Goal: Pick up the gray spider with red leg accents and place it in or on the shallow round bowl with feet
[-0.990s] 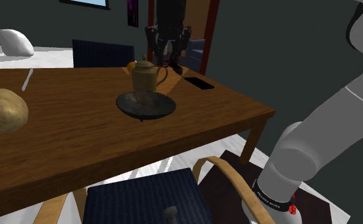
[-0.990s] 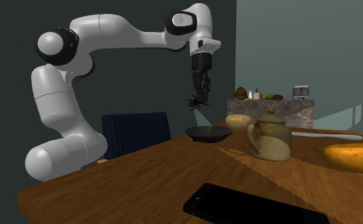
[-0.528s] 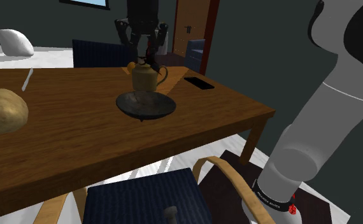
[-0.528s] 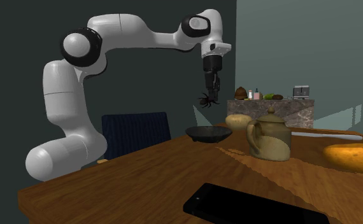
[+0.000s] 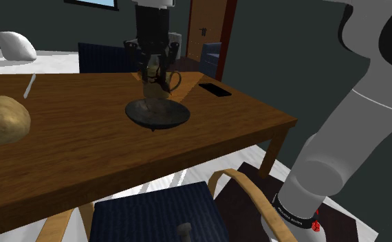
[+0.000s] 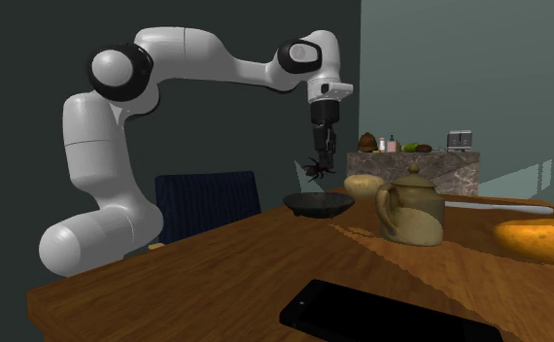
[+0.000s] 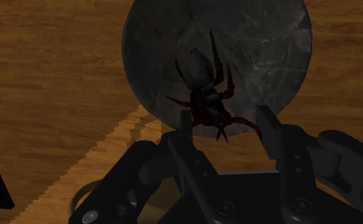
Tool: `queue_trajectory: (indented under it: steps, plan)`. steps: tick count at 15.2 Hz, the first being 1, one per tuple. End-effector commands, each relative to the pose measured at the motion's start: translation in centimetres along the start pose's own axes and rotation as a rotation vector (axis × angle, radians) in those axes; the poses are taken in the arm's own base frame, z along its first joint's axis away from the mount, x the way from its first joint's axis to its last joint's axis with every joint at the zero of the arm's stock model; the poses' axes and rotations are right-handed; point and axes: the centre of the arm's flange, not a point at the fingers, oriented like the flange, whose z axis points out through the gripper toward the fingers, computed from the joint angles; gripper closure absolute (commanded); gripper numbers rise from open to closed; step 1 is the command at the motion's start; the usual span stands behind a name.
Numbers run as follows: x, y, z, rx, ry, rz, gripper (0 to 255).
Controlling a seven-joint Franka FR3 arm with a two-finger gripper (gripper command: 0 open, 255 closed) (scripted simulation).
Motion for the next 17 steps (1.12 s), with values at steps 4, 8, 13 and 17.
queue_trajectory:
  steps: [4,8,13,17]
  plan:
    - [-0.2,-0.2,2.6,0.0,0.0,0.0,255]
    - [-0.3,-0.3,4.3,0.0,0.0,0.0,255]
    - [-0.3,-0.3,4.3,0.0,0.0,0.0,255]
    - [-0.3,-0.3,4.3,0.0,0.0,0.0,0]
